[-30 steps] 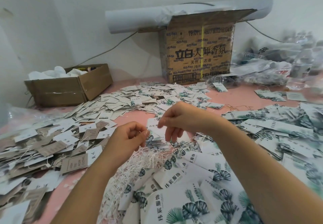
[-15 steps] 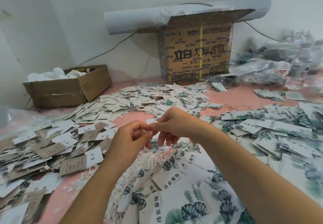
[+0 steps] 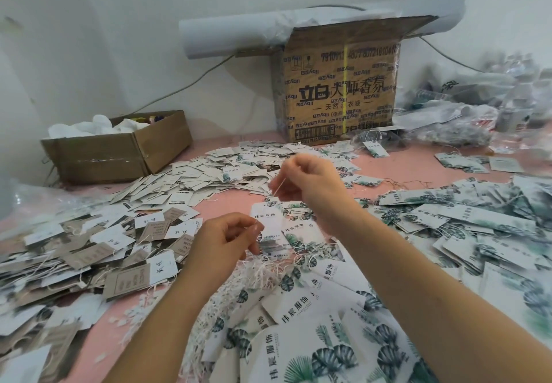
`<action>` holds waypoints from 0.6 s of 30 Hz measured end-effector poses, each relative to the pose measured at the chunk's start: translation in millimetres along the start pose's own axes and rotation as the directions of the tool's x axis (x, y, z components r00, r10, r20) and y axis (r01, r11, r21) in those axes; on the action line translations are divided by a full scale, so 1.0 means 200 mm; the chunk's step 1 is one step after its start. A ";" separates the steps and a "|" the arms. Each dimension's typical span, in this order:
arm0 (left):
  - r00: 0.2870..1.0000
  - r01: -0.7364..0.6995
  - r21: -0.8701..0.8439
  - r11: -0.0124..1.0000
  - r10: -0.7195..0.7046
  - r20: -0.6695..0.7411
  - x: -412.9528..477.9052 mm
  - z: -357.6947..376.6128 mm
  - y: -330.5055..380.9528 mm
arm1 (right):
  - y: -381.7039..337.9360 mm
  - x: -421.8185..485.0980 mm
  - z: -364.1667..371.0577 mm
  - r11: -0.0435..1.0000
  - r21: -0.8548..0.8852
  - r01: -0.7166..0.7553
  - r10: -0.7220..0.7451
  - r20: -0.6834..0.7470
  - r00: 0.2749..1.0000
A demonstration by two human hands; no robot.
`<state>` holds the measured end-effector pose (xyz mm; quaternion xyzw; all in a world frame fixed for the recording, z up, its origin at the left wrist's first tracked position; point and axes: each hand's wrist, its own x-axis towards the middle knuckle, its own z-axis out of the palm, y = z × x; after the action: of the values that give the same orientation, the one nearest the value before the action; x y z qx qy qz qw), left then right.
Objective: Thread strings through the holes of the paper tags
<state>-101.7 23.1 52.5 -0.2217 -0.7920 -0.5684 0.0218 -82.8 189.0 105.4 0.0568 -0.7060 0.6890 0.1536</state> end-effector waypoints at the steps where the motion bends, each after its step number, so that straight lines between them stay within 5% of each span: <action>1: 1.000 0.014 0.008 1.000 -0.014 0.006 0.00 0.00 -0.01 | 0.00 0.00 -0.01 0.996 0.087 0.018 -0.012 -0.070 0.998; 6: 0.997 0.064 0.055 0.996 -0.066 0.035 0.00 0.00 -0.06 | -0.01 0.02 -0.04 0.922 0.384 0.050 0.040 -0.222 0.974; 8: 0.997 0.069 0.093 0.993 -0.070 0.016 0.00 0.00 -0.07 | 0.01 0.03 -0.05 0.968 0.249 -0.022 0.065 -0.166 0.984; 10: 0.998 0.064 0.161 0.985 -0.060 -0.029 0.00 0.01 -0.10 | 0.06 0.02 -0.03 0.986 -0.153 -0.065 0.056 -0.056 0.997; 13: 0.996 0.058 0.283 0.957 -0.036 -0.081 0.00 0.02 -0.12 | 0.16 0.01 0.00 0.625 -0.775 0.092 0.030 0.142 0.989; 15: 0.997 0.052 0.385 0.921 -0.027 -0.071 -0.01 0.03 -0.14 | 0.23 0.00 0.01 0.389 -0.908 0.156 0.112 0.215 0.970; 18: 0.997 0.073 0.474 0.877 -0.057 -0.048 -0.01 0.03 -0.16 | 0.29 0.01 0.01 0.261 -0.947 0.187 0.209 0.244 0.947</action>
<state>-110.9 19.4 21.1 -0.1736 -0.9138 -0.3606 0.0696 -101.7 190.6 50.3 0.0580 -0.9929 0.0984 0.0340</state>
